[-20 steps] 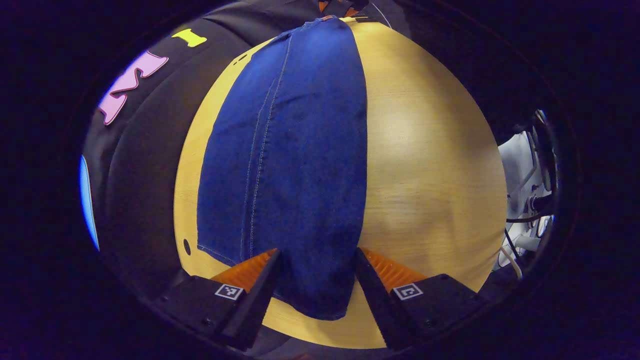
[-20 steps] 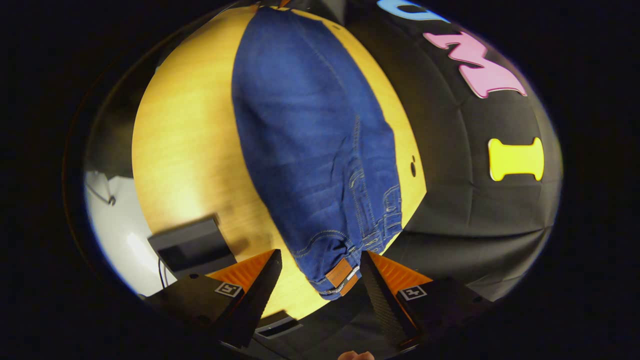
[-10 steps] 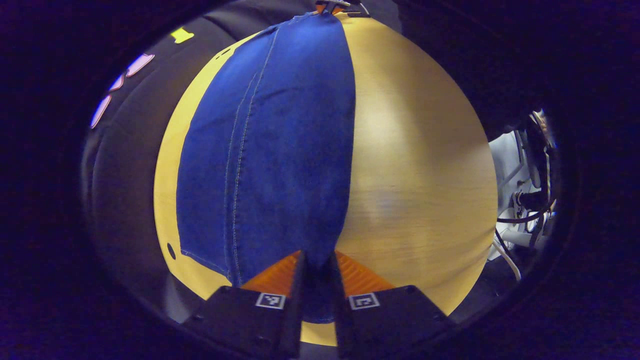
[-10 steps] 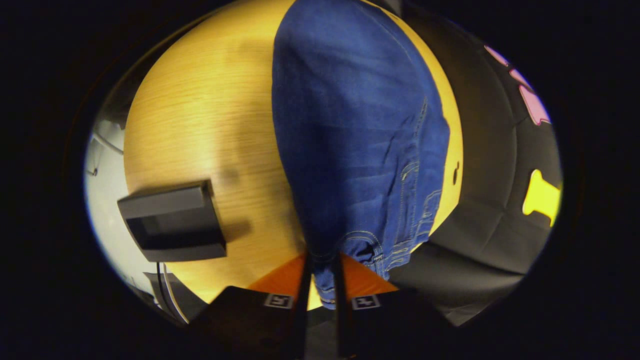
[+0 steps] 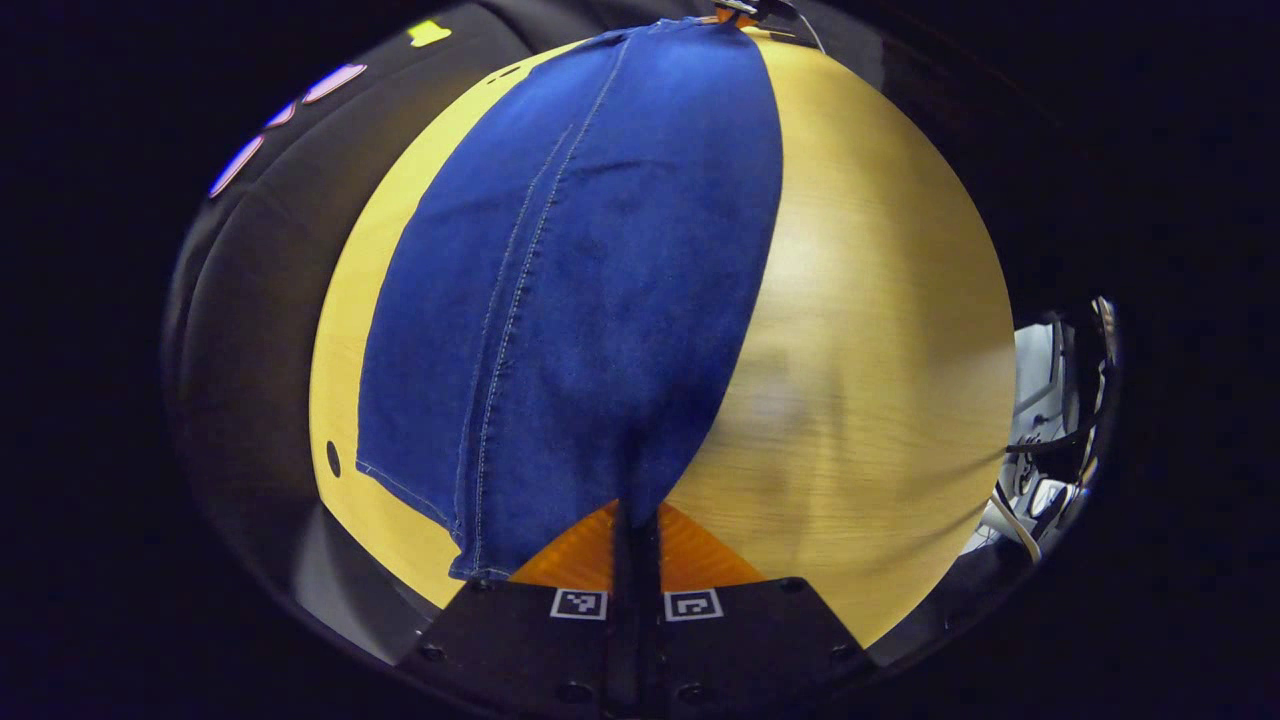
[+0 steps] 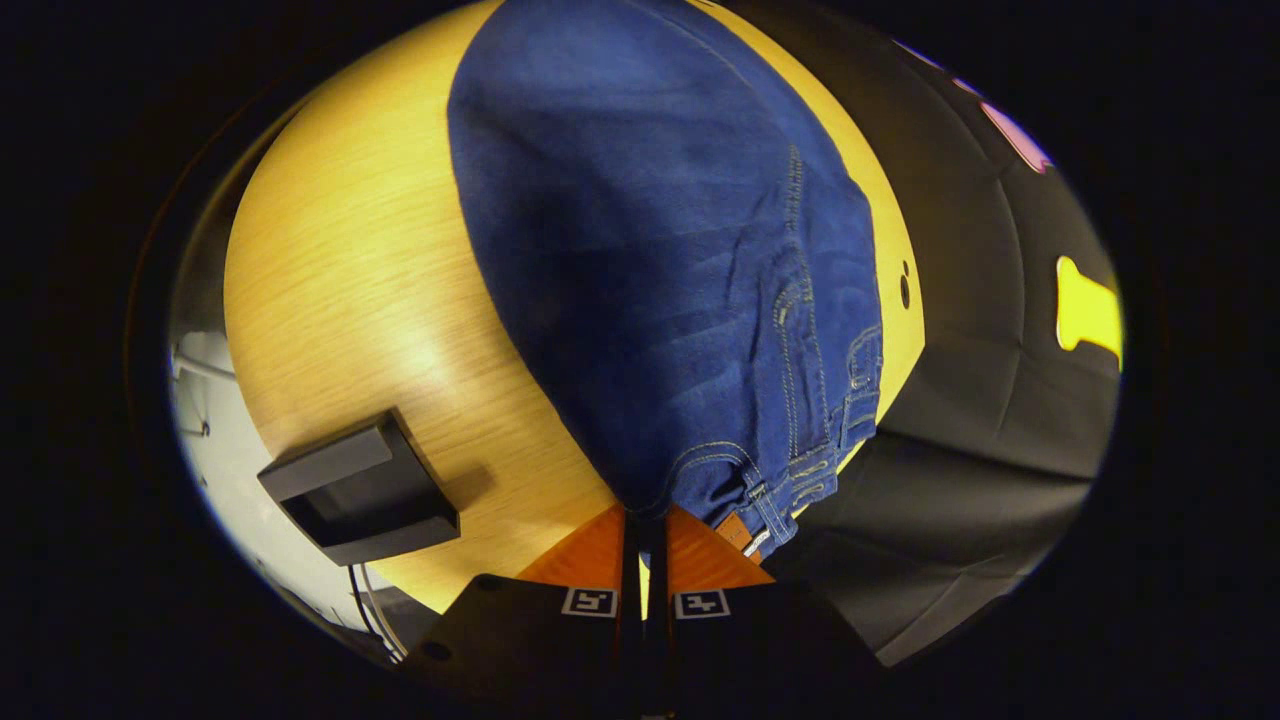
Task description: Grasp the waist and the cuffs of the jeans and fold them to make the two legs overlap; first hold the waist and fold one-third of the jeans toward the cuffs, then hold the cuffs and fold the remaining one-third in the same direction to finish folding.
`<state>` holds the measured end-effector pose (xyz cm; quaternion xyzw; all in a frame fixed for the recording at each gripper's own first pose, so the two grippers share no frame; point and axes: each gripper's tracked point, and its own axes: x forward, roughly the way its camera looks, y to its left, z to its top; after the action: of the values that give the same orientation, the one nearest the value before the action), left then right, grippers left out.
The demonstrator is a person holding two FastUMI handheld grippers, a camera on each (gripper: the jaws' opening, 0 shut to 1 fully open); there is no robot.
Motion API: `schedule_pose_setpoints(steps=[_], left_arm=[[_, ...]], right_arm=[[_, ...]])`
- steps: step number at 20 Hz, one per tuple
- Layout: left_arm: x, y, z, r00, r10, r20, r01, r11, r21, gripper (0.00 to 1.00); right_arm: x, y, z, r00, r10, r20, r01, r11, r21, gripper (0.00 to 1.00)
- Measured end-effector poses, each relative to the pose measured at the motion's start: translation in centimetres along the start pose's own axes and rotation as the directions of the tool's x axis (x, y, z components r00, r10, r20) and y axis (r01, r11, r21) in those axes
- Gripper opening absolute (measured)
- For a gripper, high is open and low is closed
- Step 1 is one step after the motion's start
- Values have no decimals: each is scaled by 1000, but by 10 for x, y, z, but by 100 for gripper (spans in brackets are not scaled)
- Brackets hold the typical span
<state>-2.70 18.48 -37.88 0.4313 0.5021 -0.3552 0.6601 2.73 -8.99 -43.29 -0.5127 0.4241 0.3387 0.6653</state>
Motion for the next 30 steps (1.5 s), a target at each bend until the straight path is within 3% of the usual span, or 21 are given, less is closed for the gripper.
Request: schedule_pose_setpoints(steps=[5,9,14,16,18,20,22,23,24,25,26,27,28,29,30], left_arm=[[-25,23,7,1000,-8,-4,8,999,-43,7],[-41,55,16,1000,20,5,-19,997,-76,7],[-52,117,32,995,96,14,-92,978,-185,7],[-43,149,40,994,112,7,-106,958,-266,6],[-29,181,47,991,134,-20,-131,911,-392,6],[-5,204,53,991,126,-47,-132,851,-508,7],[18,208,52,994,73,-84,-109,796,-596,6],[29,209,53,993,57,-103,-108,790,-604,8],[49,215,46,990,59,-127,-124,788,-603,8],[59,218,43,986,70,-152,-148,788,-597,10],[62,221,42,980,84,-179,-176,784,-595,12],[62,224,45,979,93,-179,-183,782,-596,28],[61,229,44,979,117,-169,-196,779,-596,33],[60,235,40,974,148,-168,-221,771,-598,41],[51,242,37,969,180,-167,-245,757,-606,68]], right_arm=[[-32,-50,13,992,-118,37,106,965,240,6],[-47,-94,24,978,-197,67,163,927,338,6],[-49,-171,52,953,-293,74,213,826,522,5],[-44,-207,64,942,-327,78,213,759,615,6],[-32,-238,78,936,-346,63,209,691,692,6],[-3,-262,92,935,-353,43,221,671,707,5],[40,-262,100,951,-308,4,213,669,712,5],[65,-256,100,966,-260,-12,186,660,727,11],[82,-249,99,975,-220,-38,175,647,742,0],[95,-246,99,978,-197,-63,176,634,753,6],[109,-248,102,978,-194,-71,179,623,761,5],[118,-251,103,977,-197,-80,189,631,752,6],[120,-257,108,976,-209,-65,186,634,751,8],[125,-259,112,976,-211,-57,182,641,745,19],[120,-261,112,977,-207,-49,175,654,736,29]])
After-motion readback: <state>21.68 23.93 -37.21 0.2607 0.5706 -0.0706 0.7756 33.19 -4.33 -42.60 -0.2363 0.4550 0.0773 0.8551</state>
